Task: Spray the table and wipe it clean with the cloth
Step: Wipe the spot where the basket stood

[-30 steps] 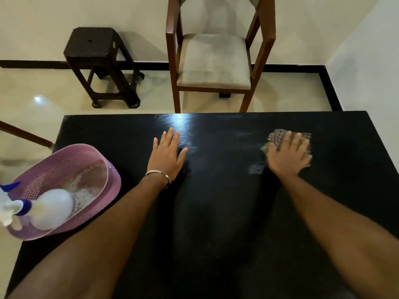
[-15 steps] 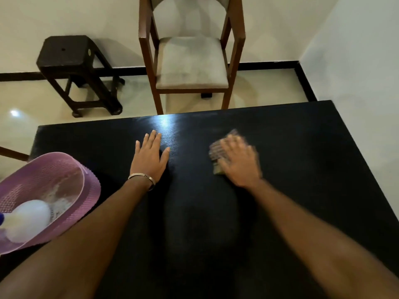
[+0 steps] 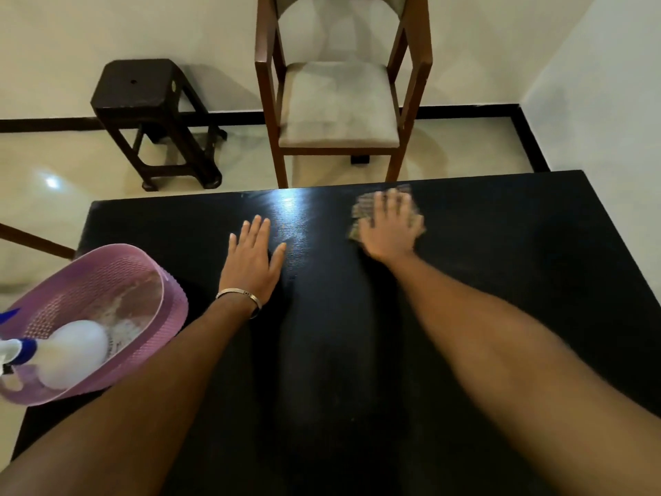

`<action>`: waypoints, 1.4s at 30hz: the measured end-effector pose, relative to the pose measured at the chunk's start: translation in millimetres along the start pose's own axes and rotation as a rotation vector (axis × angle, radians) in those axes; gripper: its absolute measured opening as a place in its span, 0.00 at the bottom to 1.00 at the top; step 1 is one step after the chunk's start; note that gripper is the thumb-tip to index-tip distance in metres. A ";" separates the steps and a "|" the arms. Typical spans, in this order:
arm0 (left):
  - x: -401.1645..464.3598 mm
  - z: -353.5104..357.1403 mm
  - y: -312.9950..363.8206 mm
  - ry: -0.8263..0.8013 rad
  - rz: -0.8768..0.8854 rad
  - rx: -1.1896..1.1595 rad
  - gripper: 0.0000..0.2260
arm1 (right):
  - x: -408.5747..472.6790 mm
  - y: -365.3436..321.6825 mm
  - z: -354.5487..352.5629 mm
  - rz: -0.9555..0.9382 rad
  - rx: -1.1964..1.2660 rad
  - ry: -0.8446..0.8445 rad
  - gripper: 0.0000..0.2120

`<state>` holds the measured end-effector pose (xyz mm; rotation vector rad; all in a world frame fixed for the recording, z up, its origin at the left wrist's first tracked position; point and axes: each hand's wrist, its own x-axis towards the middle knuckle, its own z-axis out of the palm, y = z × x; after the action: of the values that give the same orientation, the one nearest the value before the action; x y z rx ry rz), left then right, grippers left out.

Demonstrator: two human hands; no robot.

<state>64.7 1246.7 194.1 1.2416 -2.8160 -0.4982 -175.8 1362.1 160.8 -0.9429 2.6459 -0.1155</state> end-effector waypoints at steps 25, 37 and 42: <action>80.5 1.6 -36.1 0.083 -0.041 -0.035 0.28 | 74.2 29.4 -8.4 0.046 -0.045 0.131 0.32; 62.1 -17.0 -52.1 0.160 -0.184 -0.142 0.26 | -16.2 -202.1 66.9 -0.818 -0.153 -0.102 0.42; 62.2 -6.2 -6.1 0.120 -0.079 -0.113 0.27 | -53.7 -101.0 51.8 -0.764 -0.085 -0.027 0.29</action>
<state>27.6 1196.1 191.6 1.3180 -2.6101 -0.5580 -58.9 1319.0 145.5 -1.9116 2.1333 -0.1615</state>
